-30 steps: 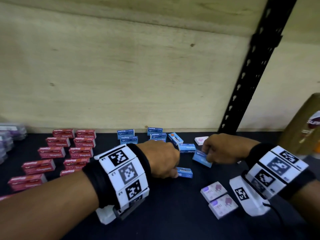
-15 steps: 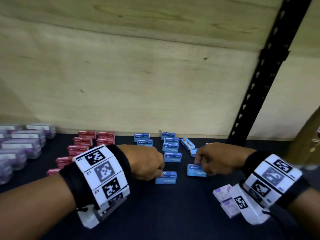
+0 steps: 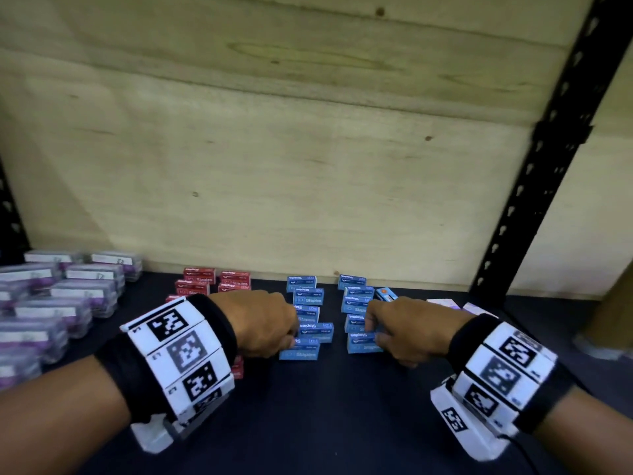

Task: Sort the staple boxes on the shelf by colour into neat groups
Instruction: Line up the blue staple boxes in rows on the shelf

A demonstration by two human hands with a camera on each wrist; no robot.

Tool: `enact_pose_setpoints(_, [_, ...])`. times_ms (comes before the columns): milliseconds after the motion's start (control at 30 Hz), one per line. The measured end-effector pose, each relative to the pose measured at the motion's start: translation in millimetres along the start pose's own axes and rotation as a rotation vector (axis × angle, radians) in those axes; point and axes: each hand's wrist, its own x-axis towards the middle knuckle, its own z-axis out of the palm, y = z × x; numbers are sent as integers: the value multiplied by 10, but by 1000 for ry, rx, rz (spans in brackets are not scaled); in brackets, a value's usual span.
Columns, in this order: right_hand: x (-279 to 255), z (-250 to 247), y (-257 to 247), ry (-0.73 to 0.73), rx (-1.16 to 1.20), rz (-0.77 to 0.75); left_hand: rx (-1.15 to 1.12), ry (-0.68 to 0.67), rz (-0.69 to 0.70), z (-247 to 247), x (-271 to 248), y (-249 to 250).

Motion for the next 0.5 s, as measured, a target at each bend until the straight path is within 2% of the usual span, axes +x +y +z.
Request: enact_pose_setpoints(500, [-39, 6, 74, 7, 1, 18, 38, 20, -4, 9, 42, 89])
